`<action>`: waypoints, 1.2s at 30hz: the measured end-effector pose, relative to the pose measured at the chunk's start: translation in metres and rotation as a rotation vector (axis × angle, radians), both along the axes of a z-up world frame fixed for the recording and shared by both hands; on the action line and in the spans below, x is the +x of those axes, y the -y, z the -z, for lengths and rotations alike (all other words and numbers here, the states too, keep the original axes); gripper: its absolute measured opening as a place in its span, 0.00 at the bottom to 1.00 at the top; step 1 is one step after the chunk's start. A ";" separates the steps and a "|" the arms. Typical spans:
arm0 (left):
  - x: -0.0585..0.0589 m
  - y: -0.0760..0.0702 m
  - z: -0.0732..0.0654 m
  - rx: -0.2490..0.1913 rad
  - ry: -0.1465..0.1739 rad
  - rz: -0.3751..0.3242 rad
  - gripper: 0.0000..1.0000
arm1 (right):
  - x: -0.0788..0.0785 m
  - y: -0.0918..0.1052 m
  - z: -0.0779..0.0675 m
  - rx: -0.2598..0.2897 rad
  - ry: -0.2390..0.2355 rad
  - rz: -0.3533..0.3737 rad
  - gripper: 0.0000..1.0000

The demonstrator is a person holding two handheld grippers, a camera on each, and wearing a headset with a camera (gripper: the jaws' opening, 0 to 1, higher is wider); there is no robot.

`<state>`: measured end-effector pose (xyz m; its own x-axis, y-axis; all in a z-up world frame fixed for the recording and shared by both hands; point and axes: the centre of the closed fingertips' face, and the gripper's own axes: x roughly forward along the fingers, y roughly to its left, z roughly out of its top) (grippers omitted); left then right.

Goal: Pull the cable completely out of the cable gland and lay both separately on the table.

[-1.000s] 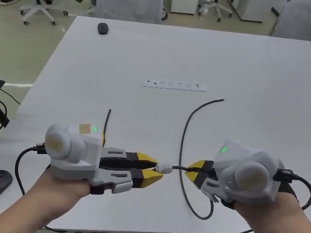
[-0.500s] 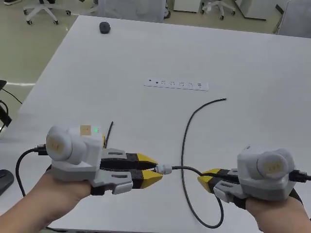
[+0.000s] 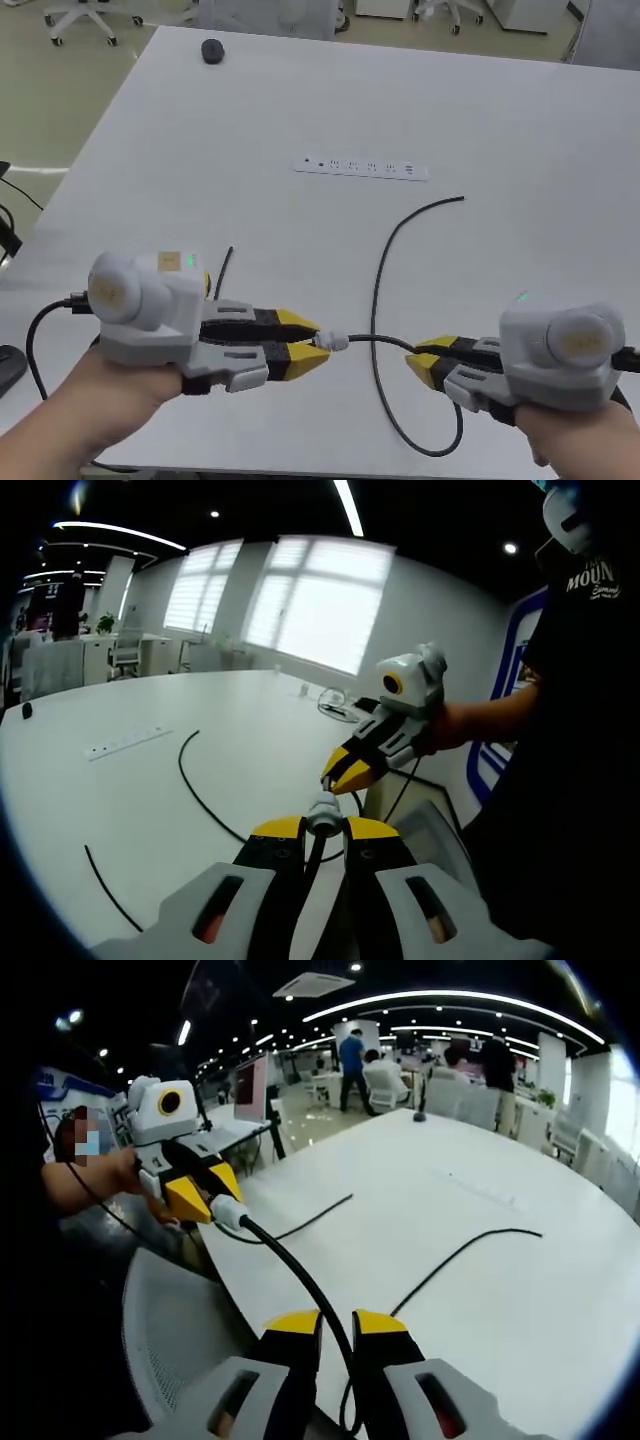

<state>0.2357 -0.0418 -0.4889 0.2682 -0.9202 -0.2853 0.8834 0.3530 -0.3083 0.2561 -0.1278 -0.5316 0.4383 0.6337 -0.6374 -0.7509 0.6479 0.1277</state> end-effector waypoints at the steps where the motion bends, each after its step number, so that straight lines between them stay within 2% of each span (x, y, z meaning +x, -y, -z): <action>1: 0.000 0.000 -0.001 -0.003 0.001 -0.002 0.15 | 0.000 -0.003 -0.006 -0.005 0.020 -0.023 0.13; 3: 0.000 0.001 -0.002 -0.005 0.002 0.000 0.15 | 0.000 -0.010 -0.018 -0.034 0.075 -0.073 0.18; 6: 0.000 0.003 -0.001 -0.002 0.002 0.004 0.15 | -0.004 -0.022 -0.028 -0.081 0.119 -0.151 0.18; 7: 0.000 0.003 -0.001 -0.002 0.002 0.007 0.15 | -0.007 -0.030 -0.030 -0.121 0.141 -0.195 0.18; 9: -0.001 0.005 -0.001 -0.001 0.002 0.010 0.15 | -0.010 -0.038 -0.032 -0.162 0.163 -0.241 0.19; 12: -0.001 0.006 -0.002 0.002 0.011 0.018 0.15 | -0.013 -0.049 -0.030 -0.243 0.230 -0.320 0.18; 17: -0.003 0.007 -0.003 0.006 0.018 0.029 0.15 | -0.018 -0.061 -0.028 -0.293 0.287 -0.394 0.14; 21: -0.005 0.008 -0.002 0.013 0.024 0.045 0.15 | -0.018 -0.062 -0.025 -0.333 0.307 -0.429 0.11; 28: -0.006 0.008 0.001 0.025 0.028 0.055 0.15 | -0.020 -0.063 -0.024 -0.362 0.326 -0.462 0.04; 31: -0.007 0.008 0.002 0.029 0.032 0.058 0.15 | -0.020 -0.063 -0.024 -0.363 0.325 -0.464 0.01; 36: -0.007 0.008 0.001 0.032 0.044 0.060 0.15 | -0.020 -0.062 -0.025 -0.334 0.313 -0.428 0.00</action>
<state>0.2290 -0.0498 -0.4898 0.2254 -0.9256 -0.3040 0.9158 0.3078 -0.2581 0.2363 -0.0656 -0.5065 0.3877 0.5836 -0.7135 -0.9218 0.2483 -0.2978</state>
